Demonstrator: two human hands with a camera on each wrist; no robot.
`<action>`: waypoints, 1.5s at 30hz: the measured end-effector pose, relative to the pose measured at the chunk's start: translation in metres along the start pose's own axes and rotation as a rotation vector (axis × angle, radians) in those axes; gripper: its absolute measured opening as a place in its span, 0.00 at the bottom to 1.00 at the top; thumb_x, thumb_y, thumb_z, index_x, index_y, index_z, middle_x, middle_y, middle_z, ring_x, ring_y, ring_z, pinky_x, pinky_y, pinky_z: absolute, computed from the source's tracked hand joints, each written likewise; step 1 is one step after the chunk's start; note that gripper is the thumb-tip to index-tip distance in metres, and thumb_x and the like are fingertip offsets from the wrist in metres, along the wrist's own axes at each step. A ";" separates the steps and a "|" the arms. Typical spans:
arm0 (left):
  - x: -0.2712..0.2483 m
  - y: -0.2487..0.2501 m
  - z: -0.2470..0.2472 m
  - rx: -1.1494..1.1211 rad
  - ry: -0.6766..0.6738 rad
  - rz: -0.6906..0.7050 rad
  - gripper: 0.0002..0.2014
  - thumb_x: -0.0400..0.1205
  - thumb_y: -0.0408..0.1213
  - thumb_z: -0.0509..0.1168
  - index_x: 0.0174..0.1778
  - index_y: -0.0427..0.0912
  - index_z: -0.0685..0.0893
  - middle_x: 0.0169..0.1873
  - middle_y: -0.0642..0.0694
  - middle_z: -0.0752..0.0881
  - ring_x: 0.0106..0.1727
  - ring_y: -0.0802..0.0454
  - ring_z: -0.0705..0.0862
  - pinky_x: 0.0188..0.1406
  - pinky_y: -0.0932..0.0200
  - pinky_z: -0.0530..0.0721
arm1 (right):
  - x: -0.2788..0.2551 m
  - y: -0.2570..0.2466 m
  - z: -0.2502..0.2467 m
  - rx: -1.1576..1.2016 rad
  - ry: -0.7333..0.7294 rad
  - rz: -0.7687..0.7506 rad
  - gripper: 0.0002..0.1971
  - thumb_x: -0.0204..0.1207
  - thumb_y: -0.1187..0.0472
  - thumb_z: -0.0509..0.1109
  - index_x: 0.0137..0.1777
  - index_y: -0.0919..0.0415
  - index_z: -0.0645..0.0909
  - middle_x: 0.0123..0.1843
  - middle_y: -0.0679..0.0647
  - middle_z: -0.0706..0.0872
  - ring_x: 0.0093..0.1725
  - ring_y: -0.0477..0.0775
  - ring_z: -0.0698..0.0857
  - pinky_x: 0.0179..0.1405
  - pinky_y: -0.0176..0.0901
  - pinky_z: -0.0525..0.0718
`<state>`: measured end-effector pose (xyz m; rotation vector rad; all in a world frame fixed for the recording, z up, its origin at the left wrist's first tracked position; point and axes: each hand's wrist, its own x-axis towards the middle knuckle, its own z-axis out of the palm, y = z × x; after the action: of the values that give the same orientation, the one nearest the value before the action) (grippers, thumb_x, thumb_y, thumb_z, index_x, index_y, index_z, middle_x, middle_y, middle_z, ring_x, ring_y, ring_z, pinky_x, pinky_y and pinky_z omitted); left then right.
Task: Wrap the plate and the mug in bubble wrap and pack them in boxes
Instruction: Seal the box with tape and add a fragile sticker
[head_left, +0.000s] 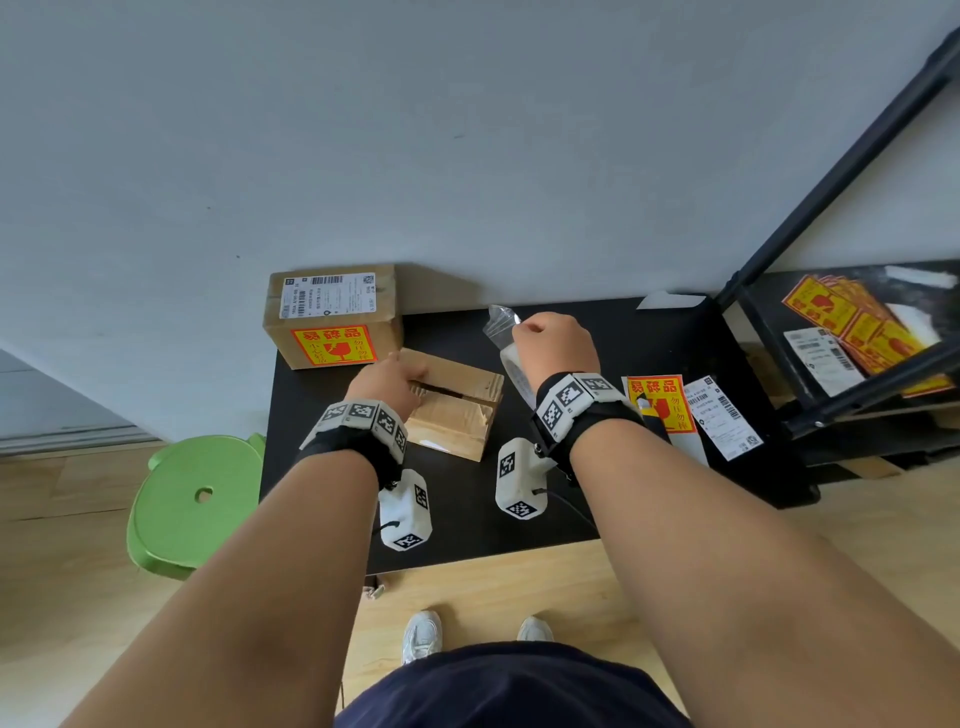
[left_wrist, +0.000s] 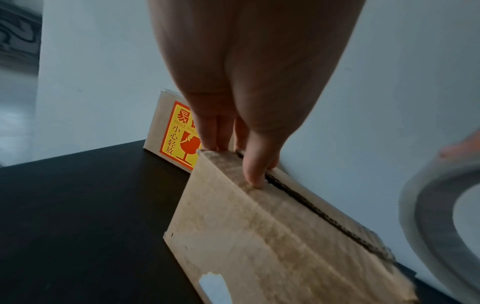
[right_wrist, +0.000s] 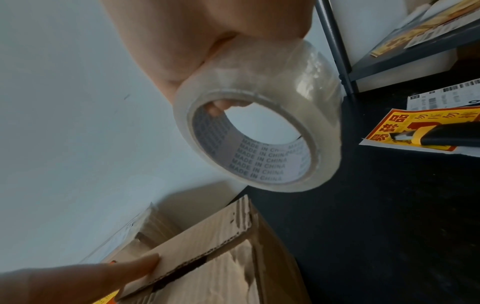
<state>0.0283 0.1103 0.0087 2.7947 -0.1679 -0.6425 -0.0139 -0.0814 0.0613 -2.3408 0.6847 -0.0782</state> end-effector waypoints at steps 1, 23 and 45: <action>-0.002 0.002 -0.001 0.017 -0.008 0.019 0.24 0.83 0.39 0.66 0.76 0.56 0.74 0.80 0.49 0.67 0.74 0.44 0.73 0.73 0.49 0.74 | 0.000 -0.002 -0.001 0.004 -0.012 -0.004 0.14 0.78 0.57 0.60 0.31 0.58 0.79 0.32 0.50 0.83 0.32 0.51 0.79 0.27 0.39 0.72; -0.020 0.042 -0.016 -0.594 0.132 -0.050 0.09 0.79 0.36 0.63 0.50 0.43 0.89 0.48 0.48 0.88 0.50 0.52 0.84 0.52 0.55 0.82 | -0.008 0.001 0.004 -0.065 -0.206 -0.093 0.13 0.72 0.58 0.63 0.37 0.64 0.86 0.36 0.59 0.88 0.32 0.59 0.82 0.32 0.48 0.84; -0.024 0.043 -0.012 -0.644 0.209 -0.162 0.04 0.80 0.37 0.67 0.43 0.42 0.85 0.41 0.45 0.86 0.44 0.49 0.83 0.38 0.59 0.77 | -0.019 0.003 -0.004 0.232 -0.441 0.143 0.23 0.69 0.37 0.71 0.36 0.60 0.83 0.33 0.52 0.85 0.35 0.52 0.84 0.39 0.44 0.80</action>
<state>0.0102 0.0760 0.0410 2.2359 0.2653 -0.3469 -0.0325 -0.0764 0.0646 -1.9856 0.5823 0.3909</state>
